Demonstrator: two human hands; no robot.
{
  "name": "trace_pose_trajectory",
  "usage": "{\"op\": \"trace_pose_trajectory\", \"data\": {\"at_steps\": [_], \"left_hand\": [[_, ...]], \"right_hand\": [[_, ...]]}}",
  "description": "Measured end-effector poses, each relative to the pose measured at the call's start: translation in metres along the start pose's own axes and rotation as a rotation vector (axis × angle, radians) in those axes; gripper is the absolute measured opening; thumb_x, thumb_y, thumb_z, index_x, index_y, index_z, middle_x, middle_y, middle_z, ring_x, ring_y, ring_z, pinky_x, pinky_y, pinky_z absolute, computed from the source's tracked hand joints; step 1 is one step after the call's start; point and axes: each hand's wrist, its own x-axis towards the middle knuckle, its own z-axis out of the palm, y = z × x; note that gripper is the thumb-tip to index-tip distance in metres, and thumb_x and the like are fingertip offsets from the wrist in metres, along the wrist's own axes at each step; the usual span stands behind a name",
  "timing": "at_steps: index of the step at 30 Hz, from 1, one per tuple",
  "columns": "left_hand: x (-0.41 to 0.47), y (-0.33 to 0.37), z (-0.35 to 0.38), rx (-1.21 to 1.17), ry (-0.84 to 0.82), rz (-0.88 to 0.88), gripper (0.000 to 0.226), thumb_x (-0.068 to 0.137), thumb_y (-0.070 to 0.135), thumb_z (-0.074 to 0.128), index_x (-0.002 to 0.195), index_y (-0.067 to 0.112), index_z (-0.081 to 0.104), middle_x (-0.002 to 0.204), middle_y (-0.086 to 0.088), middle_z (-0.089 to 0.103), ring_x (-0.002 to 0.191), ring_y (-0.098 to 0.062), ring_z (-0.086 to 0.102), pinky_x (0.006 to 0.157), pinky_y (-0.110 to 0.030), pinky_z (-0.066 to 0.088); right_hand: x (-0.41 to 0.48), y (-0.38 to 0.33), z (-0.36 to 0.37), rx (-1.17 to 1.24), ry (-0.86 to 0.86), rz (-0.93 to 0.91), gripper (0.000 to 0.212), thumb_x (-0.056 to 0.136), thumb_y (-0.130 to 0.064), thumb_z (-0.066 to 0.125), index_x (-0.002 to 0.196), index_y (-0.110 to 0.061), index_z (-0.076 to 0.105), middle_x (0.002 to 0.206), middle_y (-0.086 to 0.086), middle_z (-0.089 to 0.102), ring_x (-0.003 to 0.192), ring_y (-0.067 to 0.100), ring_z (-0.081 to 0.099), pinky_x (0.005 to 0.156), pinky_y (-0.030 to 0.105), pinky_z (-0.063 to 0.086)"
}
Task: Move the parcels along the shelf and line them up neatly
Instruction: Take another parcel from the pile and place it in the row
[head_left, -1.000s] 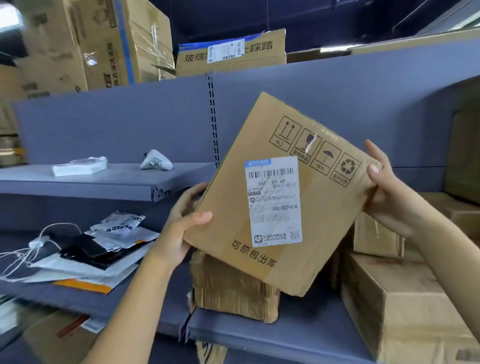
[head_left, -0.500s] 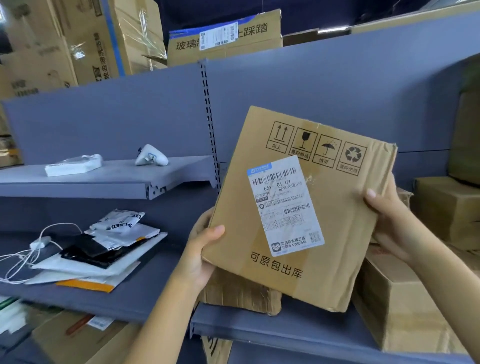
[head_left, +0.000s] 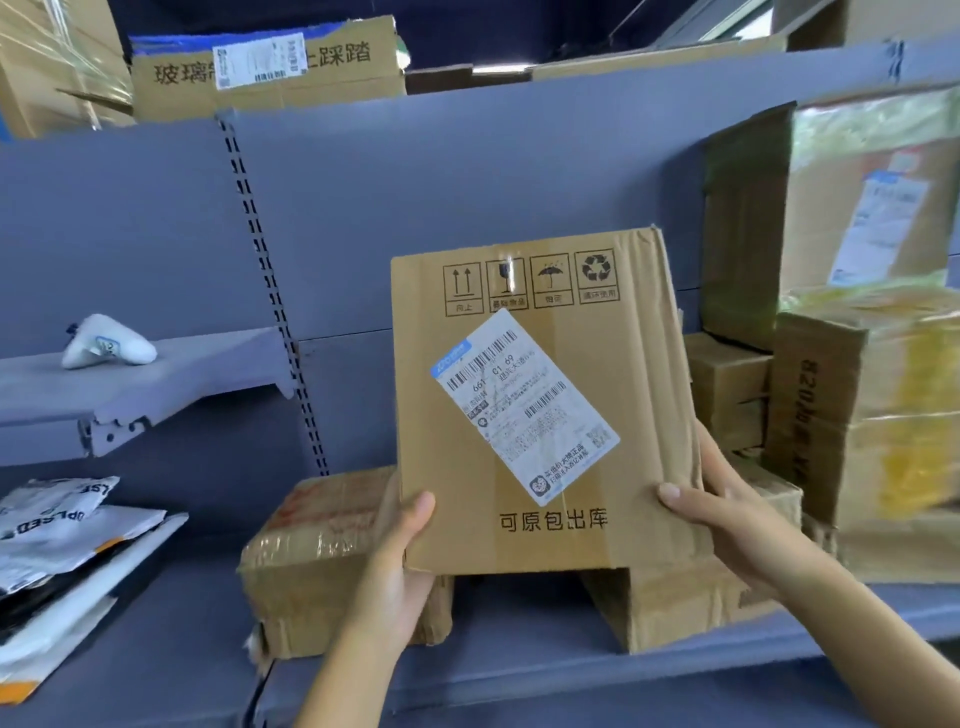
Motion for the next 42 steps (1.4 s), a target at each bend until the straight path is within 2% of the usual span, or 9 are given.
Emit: {"op": "trace_pose_trajectory", "data": {"at_steps": [4, 11, 16, 20, 24, 29, 33, 38, 42], "left_hand": [[-0.011, -0.008, 0.034, 0.180, -0.071, -0.047, 0.047, 0.073, 0.038, 0.072, 0.116, 0.021, 0.061, 0.104, 0.004, 0.073, 0.098, -0.010, 0.068, 0.098, -0.038, 0.046], [-0.038, -0.066, 0.149, 0.328, -0.281, -0.089, 0.087, 0.064, 0.077, 0.058, 0.134, 0.026, 0.050, 0.131, 0.009, 0.060, 0.125, -0.008, 0.052, 0.113, -0.043, 0.032], [-0.064, -0.115, 0.251, 0.298, -0.418, -0.108, 0.056, 0.079, 0.064, 0.043, 0.123, 0.031, 0.056, 0.122, 0.017, 0.064, 0.121, -0.005, 0.054, 0.106, -0.030, 0.038], [-0.089, -0.165, 0.337, 0.244, -0.569, -0.170, 0.049, 0.084, 0.055, 0.033, 0.122, 0.033, 0.055, 0.114, 0.017, 0.068, 0.115, -0.003, 0.058, 0.096, -0.026, 0.046], [-0.117, -0.219, 0.416, 0.191, -0.692, -0.234, 0.033, 0.095, 0.043, 0.027, 0.111, 0.036, 0.056, 0.098, 0.023, 0.071, 0.095, 0.006, 0.065, 0.084, -0.020, 0.053], [-0.125, -0.273, 0.473, 0.269, -0.755, -0.374, 0.080, 0.066, 0.084, 0.050, 0.130, 0.036, 0.053, 0.133, 0.016, 0.055, 0.128, -0.007, 0.047, 0.114, -0.041, 0.031], [-0.117, -0.310, 0.520, 0.230, -0.835, -0.408, 0.073, 0.071, 0.073, 0.051, 0.128, 0.028, 0.058, 0.120, 0.010, 0.066, 0.114, -0.009, 0.060, 0.104, -0.037, 0.043], [-0.104, -0.364, 0.585, 0.120, -0.994, -0.458, 0.059, 0.080, 0.051, 0.039, 0.126, 0.019, 0.058, 0.108, 0.006, 0.072, 0.098, -0.005, 0.067, 0.069, -0.015, 0.053], [-0.074, -0.403, 0.642, 0.046, -1.041, -0.471, 0.056, 0.083, 0.052, 0.044, 0.131, 0.023, 0.052, 0.116, 0.007, 0.068, 0.103, -0.004, 0.065, 0.074, -0.016, 0.053]], "right_hand": [[-0.034, -0.018, -0.029, -0.001, 0.057, -0.017, 0.096, 0.056, -0.038, 0.080, 0.137, -0.057, 0.031, 0.133, -0.013, 0.058, 0.118, 0.013, 0.059, 0.082, 0.028, 0.056], [-0.136, -0.055, -0.122, 0.022, 0.276, -0.013, 0.095, 0.056, -0.031, 0.083, 0.132, -0.057, 0.032, 0.118, -0.015, 0.068, 0.098, 0.006, 0.069, 0.066, 0.016, 0.054], [-0.231, -0.076, -0.188, 0.000, 0.530, 0.008, 0.109, 0.046, -0.081, 0.073, 0.141, -0.042, 0.036, 0.122, -0.020, 0.065, 0.104, -0.002, 0.065, 0.068, 0.014, 0.054], [-0.303, -0.099, -0.249, -0.008, 0.760, 0.021, 0.068, 0.088, -0.055, 0.053, 0.148, -0.028, 0.034, 0.104, -0.032, 0.067, 0.118, 0.014, 0.055, 0.104, 0.035, 0.043], [-0.388, -0.114, -0.281, 0.014, 0.824, 0.053, 0.097, 0.054, -0.080, 0.070, 0.140, -0.047, 0.040, 0.139, -0.010, 0.055, 0.130, 0.016, 0.050, 0.112, 0.046, 0.033], [-0.429, -0.137, -0.320, -0.244, 1.034, 0.028, 0.161, 0.004, -0.088, 0.069, 0.144, -0.016, 0.037, 0.115, -0.001, 0.067, 0.093, 0.012, 0.066, 0.098, 0.047, 0.047], [-0.455, -0.129, -0.348, -0.193, 1.132, 0.068, 0.133, 0.018, -0.088, 0.071, 0.137, -0.039, 0.042, 0.127, -0.011, 0.062, 0.093, -0.002, 0.068, 0.063, 0.014, 0.054], [-0.464, -0.125, -0.405, -0.121, 1.229, 0.056, 0.085, 0.067, -0.075, 0.062, 0.138, -0.034, 0.040, 0.120, -0.009, 0.063, 0.078, -0.005, 0.069, 0.052, 0.014, 0.053], [-0.461, -0.126, -0.472, -0.277, 1.263, 0.059, 0.122, 0.024, -0.085, 0.074, 0.132, -0.034, 0.046, 0.116, -0.011, 0.067, 0.088, -0.003, 0.069, 0.061, 0.013, 0.054]]}}
